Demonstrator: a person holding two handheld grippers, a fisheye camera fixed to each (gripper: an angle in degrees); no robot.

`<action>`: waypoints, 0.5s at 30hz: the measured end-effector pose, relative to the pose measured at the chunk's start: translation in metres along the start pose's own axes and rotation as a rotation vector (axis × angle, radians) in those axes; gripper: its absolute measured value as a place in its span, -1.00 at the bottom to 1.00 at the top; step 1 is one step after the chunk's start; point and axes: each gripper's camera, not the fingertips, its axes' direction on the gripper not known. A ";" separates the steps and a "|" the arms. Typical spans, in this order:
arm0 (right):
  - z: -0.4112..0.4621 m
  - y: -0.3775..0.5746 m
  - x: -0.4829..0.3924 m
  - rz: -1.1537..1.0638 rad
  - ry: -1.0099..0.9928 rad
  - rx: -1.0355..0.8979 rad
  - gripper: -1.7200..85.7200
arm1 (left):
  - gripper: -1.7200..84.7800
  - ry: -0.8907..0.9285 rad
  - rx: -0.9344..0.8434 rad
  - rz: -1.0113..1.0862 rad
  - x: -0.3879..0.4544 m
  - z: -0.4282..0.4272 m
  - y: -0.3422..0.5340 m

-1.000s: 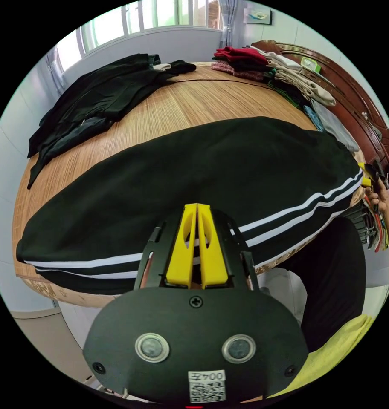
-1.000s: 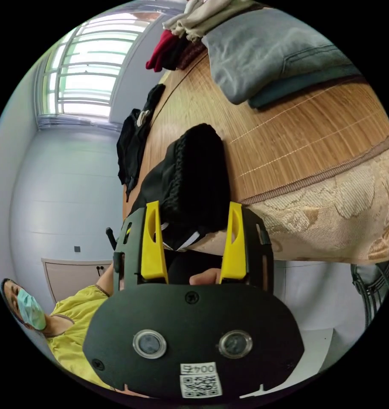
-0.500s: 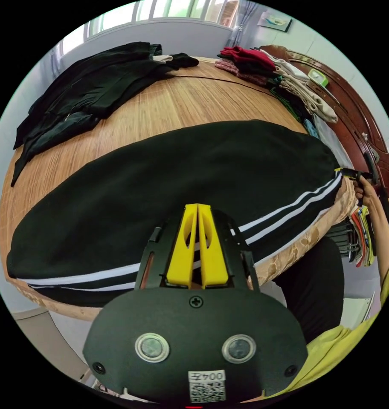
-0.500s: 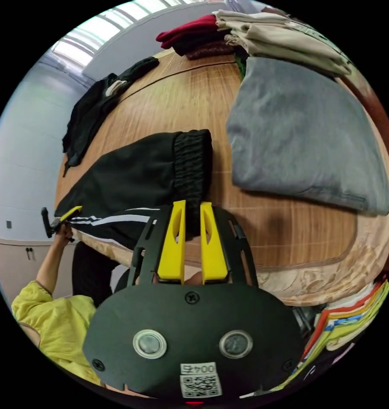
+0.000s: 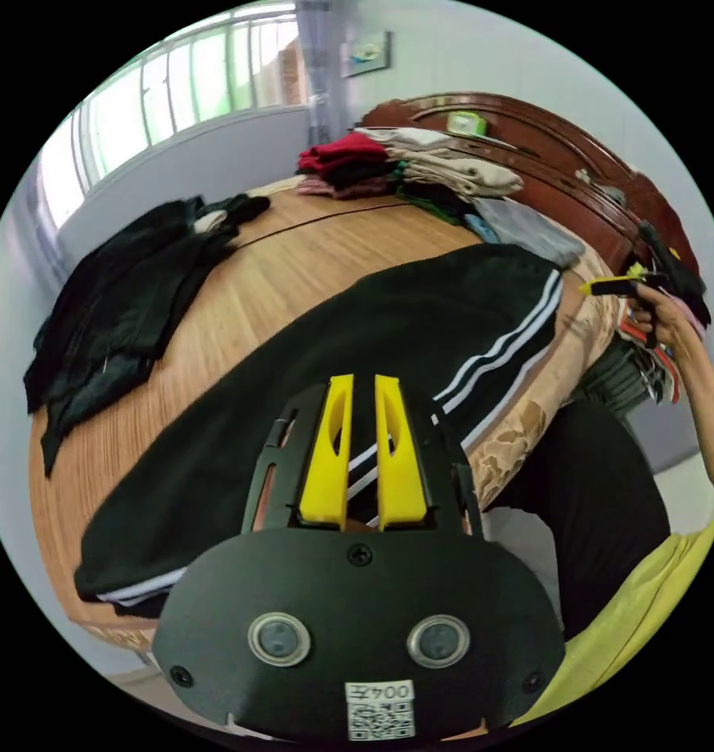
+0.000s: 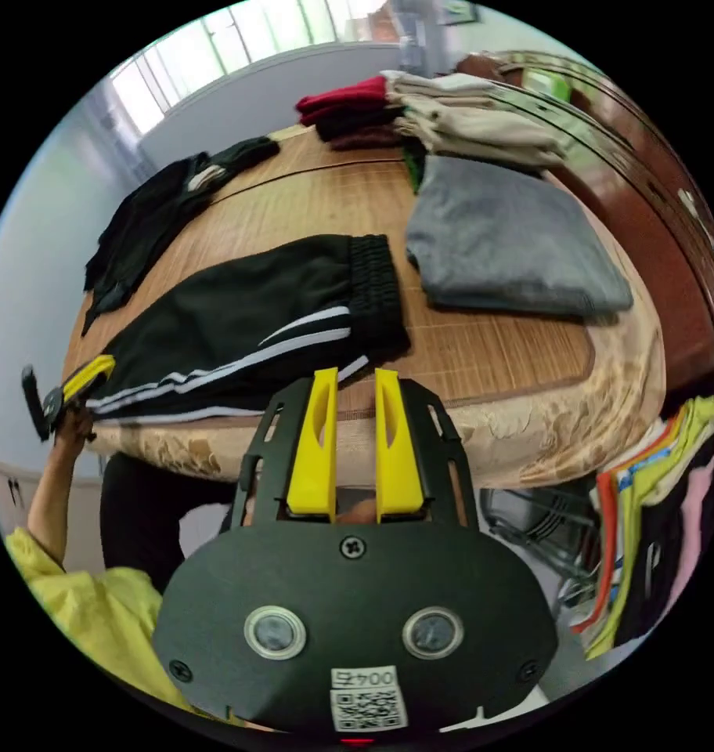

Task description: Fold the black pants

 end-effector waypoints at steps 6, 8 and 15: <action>0.029 0.014 0.003 0.161 -0.065 0.103 -0.82 | -0.75 0.131 0.050 0.267 0.111 -0.038 -0.170; 0.033 0.018 0.007 0.185 -0.070 0.130 -0.82 | -0.71 0.127 0.047 0.363 0.155 -0.037 -0.218; 0.048 0.030 0.048 0.409 -0.229 0.160 -0.78 | -0.61 0.101 -0.074 0.615 0.283 -0.015 -0.364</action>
